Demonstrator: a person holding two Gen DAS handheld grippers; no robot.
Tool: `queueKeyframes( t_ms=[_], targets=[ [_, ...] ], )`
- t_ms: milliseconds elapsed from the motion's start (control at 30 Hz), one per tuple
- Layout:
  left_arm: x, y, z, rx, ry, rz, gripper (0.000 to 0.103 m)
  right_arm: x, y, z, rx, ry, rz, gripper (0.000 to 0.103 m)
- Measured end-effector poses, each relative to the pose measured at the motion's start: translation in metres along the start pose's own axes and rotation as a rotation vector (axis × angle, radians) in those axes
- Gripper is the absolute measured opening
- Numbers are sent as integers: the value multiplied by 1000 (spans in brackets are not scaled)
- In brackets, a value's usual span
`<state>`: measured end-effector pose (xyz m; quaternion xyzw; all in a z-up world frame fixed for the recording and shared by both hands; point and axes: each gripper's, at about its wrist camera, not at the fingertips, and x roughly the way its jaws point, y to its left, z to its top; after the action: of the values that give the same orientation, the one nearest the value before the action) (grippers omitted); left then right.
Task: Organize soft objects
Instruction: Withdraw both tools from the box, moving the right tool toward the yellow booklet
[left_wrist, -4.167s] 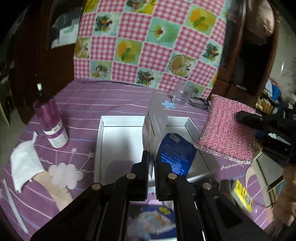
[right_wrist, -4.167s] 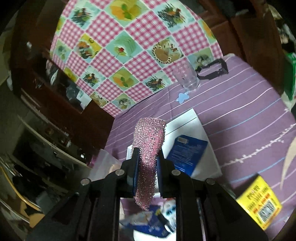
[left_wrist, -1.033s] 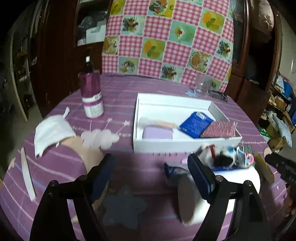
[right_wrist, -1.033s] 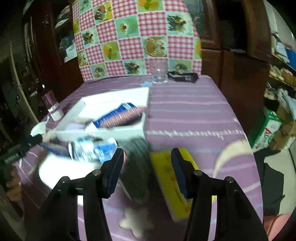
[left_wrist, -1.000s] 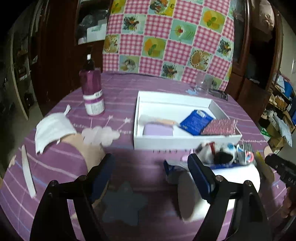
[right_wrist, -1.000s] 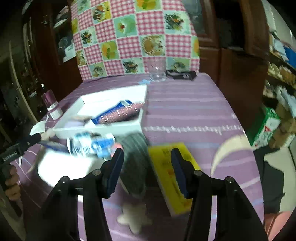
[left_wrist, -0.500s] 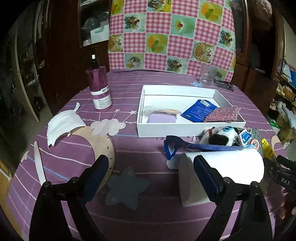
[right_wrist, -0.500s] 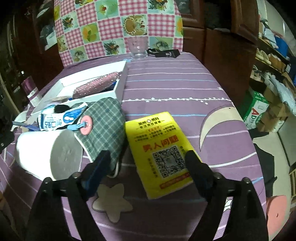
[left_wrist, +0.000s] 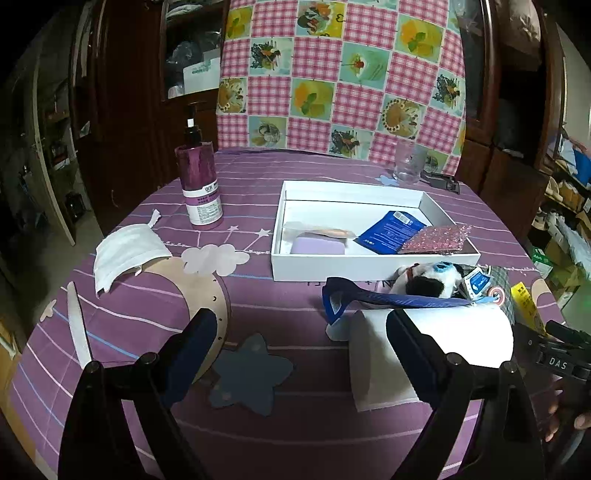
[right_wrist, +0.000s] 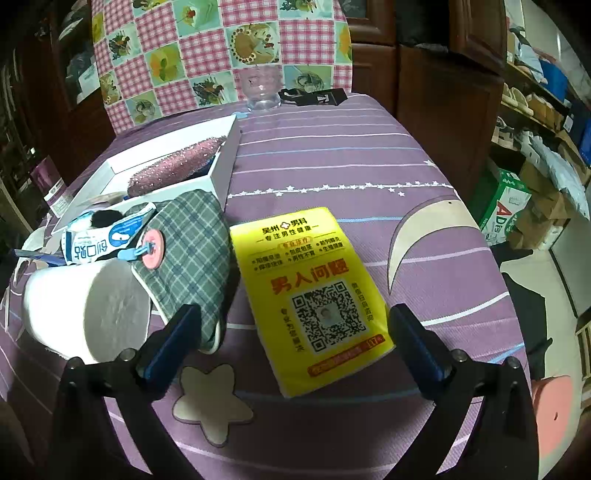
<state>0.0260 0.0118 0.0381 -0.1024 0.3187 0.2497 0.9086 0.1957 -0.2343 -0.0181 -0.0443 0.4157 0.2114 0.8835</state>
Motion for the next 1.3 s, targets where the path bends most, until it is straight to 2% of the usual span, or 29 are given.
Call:
queueKeyframes(
  t_ms=[233,767,833,1000,1100,1200,1300],
  targets=[
    [1,-1,0,-4,1,5,94,0,0,0,0,0,0,102],
    [-3,5,-1,-21,-32,-66,94,-2,2,-1,-8,-13,2,102],
    [-1,4,-1,-18,-27,-80,94,-7,7,-2,-27,-36,22,96],
    [3,-2,-3,1,-19,-130,94,-17,19,-3,-77,-74,41,95],
    [4,-8,-5,25,-18,-186,94,-19,19,-3,-68,-68,89,83],
    [4,-13,-7,45,-12,-243,93,-24,17,-3,-53,-68,139,78],
    [7,-18,-9,57,-1,-255,92,-27,19,-4,-52,-74,163,66]
  ],
)
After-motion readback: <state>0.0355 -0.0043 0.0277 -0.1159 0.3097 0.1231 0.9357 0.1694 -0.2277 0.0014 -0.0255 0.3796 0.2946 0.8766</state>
